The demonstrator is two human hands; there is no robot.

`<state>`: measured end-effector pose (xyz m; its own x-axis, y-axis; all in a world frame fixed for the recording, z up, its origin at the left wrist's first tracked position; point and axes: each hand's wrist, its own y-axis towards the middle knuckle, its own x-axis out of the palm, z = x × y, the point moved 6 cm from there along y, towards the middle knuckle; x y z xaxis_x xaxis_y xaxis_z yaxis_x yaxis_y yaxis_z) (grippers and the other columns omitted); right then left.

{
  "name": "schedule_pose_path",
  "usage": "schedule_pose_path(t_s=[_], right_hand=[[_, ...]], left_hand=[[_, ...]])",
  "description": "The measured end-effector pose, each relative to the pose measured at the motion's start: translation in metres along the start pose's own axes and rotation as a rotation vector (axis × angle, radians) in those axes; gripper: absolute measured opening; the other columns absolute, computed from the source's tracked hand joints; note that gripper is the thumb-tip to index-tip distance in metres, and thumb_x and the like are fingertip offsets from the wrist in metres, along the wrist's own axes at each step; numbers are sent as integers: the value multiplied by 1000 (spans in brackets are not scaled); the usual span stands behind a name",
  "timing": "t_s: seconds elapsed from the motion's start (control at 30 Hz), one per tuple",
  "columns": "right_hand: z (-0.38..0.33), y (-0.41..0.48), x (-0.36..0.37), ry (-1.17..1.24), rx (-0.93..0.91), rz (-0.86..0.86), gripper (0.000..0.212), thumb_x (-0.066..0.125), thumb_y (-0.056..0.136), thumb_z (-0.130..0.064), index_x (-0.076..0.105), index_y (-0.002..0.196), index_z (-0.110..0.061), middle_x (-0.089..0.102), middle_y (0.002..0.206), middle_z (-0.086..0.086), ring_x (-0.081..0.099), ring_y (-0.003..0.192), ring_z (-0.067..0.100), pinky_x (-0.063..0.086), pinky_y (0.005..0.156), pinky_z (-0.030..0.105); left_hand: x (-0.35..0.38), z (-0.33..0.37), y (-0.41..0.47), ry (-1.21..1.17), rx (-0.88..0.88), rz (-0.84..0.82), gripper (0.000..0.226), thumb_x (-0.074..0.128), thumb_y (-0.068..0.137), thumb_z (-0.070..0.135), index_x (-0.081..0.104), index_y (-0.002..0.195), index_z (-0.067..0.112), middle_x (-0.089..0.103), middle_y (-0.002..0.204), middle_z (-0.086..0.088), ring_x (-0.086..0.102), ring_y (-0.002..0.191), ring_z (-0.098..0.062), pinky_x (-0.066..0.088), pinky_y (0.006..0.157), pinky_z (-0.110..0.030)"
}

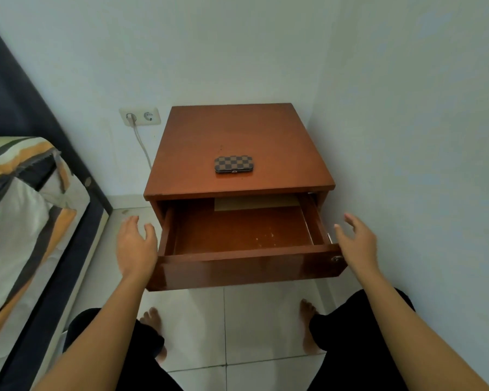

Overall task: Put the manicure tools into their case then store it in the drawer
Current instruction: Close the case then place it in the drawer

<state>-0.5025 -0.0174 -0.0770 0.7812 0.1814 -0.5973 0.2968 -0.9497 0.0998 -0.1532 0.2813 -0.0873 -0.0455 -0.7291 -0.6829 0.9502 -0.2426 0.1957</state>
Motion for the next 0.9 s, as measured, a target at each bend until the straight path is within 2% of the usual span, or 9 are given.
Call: schedule_pose_path(t_s=[0.13,0.3,0.5,0.63,0.9], right_hand=[[-58,42,33,-186,-243,-205,46,56,91,-25,46,133,-10,50,139,9,44,130,23,34,107,35],[-122,88,103,-339,-446,-422,51,52,92,-32,36,139,-19,36,149,3,25,141,17,27,112,36],[-180,127,186,-401,-603,-559,58,57,87,-38,36,138,-20,35,147,0,32,135,17,37,108,39],[-188,141,229,-478,-636,-678,66,58,84,-45,31,141,-23,32,148,0,30,135,20,36,106,40],[-179,115,221,-418,-636,-663,71,64,78,-52,39,137,-22,44,128,4,39,119,21,41,97,37]], left_hand=[[39,50,42,171,256,-198,52,40,96,38,41,138,6,42,144,-15,33,136,-29,28,113,-46],[91,95,77,340,421,-349,62,34,96,48,26,147,14,22,156,-8,13,145,-23,8,116,-40],[135,103,111,479,429,-491,69,24,93,59,10,150,22,6,159,-4,0,146,-20,-1,116,-42],[141,97,112,494,443,-472,67,21,93,59,10,150,24,3,159,-2,-2,146,-18,-4,116,-41],[138,94,110,467,444,-462,66,22,94,57,11,150,24,4,159,-2,-1,146,-17,-4,116,-39]])
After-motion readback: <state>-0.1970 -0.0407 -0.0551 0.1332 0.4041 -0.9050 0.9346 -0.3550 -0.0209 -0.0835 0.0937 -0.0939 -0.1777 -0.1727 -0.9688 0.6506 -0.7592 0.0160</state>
